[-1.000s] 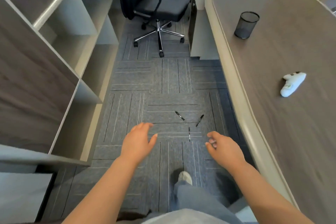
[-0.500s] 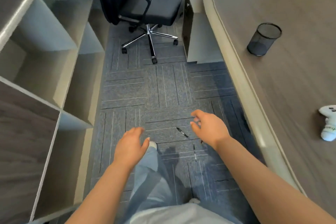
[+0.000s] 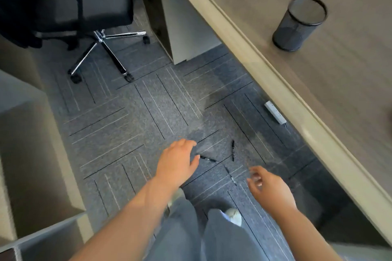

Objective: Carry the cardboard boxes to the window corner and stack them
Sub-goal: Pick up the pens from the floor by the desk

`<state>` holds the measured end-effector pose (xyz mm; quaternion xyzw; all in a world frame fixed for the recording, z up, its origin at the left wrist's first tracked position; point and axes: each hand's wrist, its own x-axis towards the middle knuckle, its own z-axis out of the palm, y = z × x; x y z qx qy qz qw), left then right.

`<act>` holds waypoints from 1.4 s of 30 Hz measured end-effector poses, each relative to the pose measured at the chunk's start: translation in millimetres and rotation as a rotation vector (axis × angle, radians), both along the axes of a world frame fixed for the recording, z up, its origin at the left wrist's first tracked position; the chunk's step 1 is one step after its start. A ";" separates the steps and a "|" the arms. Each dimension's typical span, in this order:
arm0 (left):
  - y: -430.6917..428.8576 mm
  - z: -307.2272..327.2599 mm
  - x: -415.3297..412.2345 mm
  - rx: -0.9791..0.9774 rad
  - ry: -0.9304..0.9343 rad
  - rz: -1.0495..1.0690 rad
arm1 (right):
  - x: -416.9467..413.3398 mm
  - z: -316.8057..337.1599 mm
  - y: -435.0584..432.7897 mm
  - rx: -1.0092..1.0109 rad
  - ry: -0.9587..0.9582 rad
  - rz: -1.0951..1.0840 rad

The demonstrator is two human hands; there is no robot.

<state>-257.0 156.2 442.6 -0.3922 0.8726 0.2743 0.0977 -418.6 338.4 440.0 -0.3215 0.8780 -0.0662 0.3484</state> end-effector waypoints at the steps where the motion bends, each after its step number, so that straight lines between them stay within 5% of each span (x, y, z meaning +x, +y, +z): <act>1: -2.6 -17.6 -6.5 0.019 -0.007 -0.010 | -1.8 -14.2 0.1 0.021 -0.016 -0.014; 10: -3.4 -265.4 -37.4 0.115 -0.081 0.005 | -40.3 -237.5 -23.9 0.104 -0.015 0.067; 17: -8.1 -461.2 -61.0 0.050 -0.132 -0.241 | -60.3 -426.3 -28.8 0.070 0.006 0.100; 24: -5.9 -591.5 -91.2 -0.091 -0.117 -0.557 | -89.2 -538.6 -34.2 0.059 0.025 0.050; 32: -7.8 -666.2 -121.6 -0.094 -0.393 -0.854 | -124.4 -587.3 3.9 0.047 0.026 0.106; 42: -26.5 -635.9 -177.7 0.005 -0.248 -0.536 | -104.6 -641.2 7.6 0.296 -0.006 0.194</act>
